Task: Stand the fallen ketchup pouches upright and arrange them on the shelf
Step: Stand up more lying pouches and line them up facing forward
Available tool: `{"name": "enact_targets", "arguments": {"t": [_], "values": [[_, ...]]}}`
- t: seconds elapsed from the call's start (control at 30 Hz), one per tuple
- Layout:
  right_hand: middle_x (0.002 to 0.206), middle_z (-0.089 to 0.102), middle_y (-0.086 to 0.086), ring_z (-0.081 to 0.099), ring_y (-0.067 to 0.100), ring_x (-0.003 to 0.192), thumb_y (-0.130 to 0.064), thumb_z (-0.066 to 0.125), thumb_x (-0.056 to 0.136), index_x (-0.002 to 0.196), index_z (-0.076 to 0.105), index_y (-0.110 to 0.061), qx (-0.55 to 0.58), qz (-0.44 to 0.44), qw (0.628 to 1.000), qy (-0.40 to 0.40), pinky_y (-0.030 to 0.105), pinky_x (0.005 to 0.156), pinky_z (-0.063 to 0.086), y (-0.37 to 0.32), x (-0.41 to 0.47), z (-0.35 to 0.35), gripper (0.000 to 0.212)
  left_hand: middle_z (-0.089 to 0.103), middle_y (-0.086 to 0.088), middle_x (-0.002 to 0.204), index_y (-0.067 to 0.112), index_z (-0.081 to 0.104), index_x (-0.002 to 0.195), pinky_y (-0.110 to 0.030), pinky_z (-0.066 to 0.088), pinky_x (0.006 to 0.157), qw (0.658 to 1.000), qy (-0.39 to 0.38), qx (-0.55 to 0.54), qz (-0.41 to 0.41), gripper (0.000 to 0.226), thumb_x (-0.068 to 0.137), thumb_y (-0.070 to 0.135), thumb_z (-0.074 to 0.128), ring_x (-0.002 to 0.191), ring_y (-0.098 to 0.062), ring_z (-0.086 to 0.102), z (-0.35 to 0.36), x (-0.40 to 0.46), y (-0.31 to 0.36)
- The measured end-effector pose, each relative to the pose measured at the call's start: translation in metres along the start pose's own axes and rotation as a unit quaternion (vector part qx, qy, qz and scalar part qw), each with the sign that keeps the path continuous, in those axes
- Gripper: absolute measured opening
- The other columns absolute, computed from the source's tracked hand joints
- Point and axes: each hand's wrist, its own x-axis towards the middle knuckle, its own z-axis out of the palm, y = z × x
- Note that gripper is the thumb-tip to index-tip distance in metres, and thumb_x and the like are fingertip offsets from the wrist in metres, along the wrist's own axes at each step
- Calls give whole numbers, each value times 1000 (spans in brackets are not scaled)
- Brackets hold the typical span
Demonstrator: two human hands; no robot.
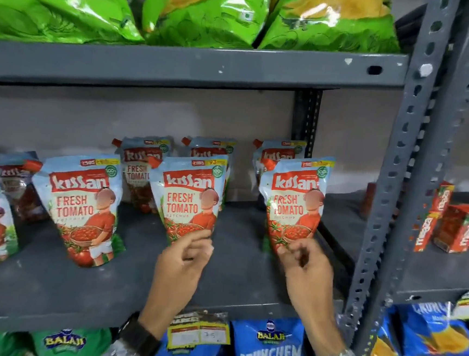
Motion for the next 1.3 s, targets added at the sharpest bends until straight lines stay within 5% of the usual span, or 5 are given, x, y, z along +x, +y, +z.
{"name": "enact_targets", "arguments": {"t": [0.13, 0.27, 0.47, 1.03, 1.3], "values": [[85, 67, -9, 62, -5, 72, -19, 82, 86, 103, 67, -31, 21, 38, 980, -195, 18, 74, 48, -20, -2, 55, 26, 76, 15, 105, 38, 70, 112, -20, 58, 82, 993, 119, 10, 2, 25, 93, 22, 73, 98, -8, 72, -51, 17, -20], [129, 66, -2, 64, 11, 118, -19, 82, 86, 145, 48, -24, 60, 58, 949, -304, 36, 105, 52, -40, 4, 112, 68, 55, 3, 140, 33, 37, 153, -38, 49, 104, 998, 7, 2, -69, 76, 89, 29, 79, 127, -15, 56, -76, 52, -31], [123, 75, -6, 70, 6, 115, -10, 80, 86, 137, 56, -21, 60, 9, 963, -263, 33, 103, 56, -34, 1, 134, 57, 66, 10, 133, 45, 49, 134, -10, 55, 81, 993, -95, -27, -59, 52, 95, 20, 72, 107, 6, 71, -73, 59, -39], [118, 73, -17, 67, -11, 104, 0, 70, 92, 130, 57, -35, 111, 58, 975, -185, 14, 82, 55, -21, -2, 115, 53, 72, 24, 129, 39, 51, 145, -10, 51, 93, 994, -103, -6, -43, 56, 94, 31, 73, 121, 2, 67, -40, 47, -31], [122, 69, -21, 63, -18, 105, -8, 72, 91, 139, 54, -36, 98, 76, 972, -202, 8, 77, 51, -21, -1, 111, 58, 71, 19, 132, 40, 55, 143, -33, 53, 107, 995, -86, 19, -53, 61, 85, 54, 73, 122, -4, 67, -39, 44, -32]]}}
